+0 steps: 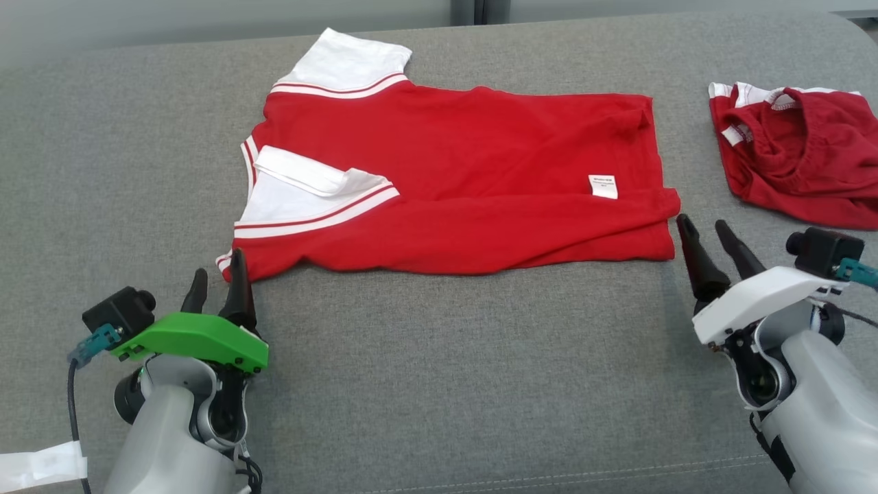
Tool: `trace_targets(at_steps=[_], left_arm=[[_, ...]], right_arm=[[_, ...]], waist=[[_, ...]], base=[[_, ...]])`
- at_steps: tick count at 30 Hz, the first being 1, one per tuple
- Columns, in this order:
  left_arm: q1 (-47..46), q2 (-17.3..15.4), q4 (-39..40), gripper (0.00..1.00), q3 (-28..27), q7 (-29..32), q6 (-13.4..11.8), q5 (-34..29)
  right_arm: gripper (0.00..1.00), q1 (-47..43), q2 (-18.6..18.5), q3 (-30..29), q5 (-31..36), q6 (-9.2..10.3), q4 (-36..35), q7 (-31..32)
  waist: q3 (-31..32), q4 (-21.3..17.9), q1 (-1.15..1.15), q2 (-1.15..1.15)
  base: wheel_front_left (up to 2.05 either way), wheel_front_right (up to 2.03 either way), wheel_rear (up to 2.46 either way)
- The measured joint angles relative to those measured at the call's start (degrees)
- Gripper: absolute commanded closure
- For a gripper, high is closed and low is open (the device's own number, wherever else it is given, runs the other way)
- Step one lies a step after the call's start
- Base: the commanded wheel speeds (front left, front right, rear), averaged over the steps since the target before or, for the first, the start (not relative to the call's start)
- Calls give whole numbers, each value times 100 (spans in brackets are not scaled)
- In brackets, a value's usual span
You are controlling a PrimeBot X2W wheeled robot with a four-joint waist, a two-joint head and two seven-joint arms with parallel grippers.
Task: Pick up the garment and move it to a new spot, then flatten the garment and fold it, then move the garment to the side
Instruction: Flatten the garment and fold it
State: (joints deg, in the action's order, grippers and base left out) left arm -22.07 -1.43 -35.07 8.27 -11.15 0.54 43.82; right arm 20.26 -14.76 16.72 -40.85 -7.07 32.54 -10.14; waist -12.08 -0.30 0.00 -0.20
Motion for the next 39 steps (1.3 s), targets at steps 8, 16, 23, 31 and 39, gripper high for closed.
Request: trace_targets(at_steps=[8,16,23,31,39], left_arm=[[101,0,-346,0,145,209,-33,208],[60,-1,-523,0,100,210,-160,495],[-247,0,-543,0,96,194,-164,595],[-384,2,-637,0,142,59,-125,817],[-505,2,-658,0,212,-35,1,1085]], right_arm=[[0,-151,274,174,-23,2,60,1],[0,-149,469,278,-22,3,116,1],[0,-138,564,236,-36,12,224,-14],[0,-75,637,177,-171,15,393,-51],[0,124,766,171,-363,8,576,-42]], waist=[[92,-31,0,0],[-22,-203,0,0],[-204,-317,0,0],[-319,-294,0,0],[-378,-236,0,0]], base=[[0,0,0],[0,0,0],[0,0,0],[0,0,0],[0,0,0]])
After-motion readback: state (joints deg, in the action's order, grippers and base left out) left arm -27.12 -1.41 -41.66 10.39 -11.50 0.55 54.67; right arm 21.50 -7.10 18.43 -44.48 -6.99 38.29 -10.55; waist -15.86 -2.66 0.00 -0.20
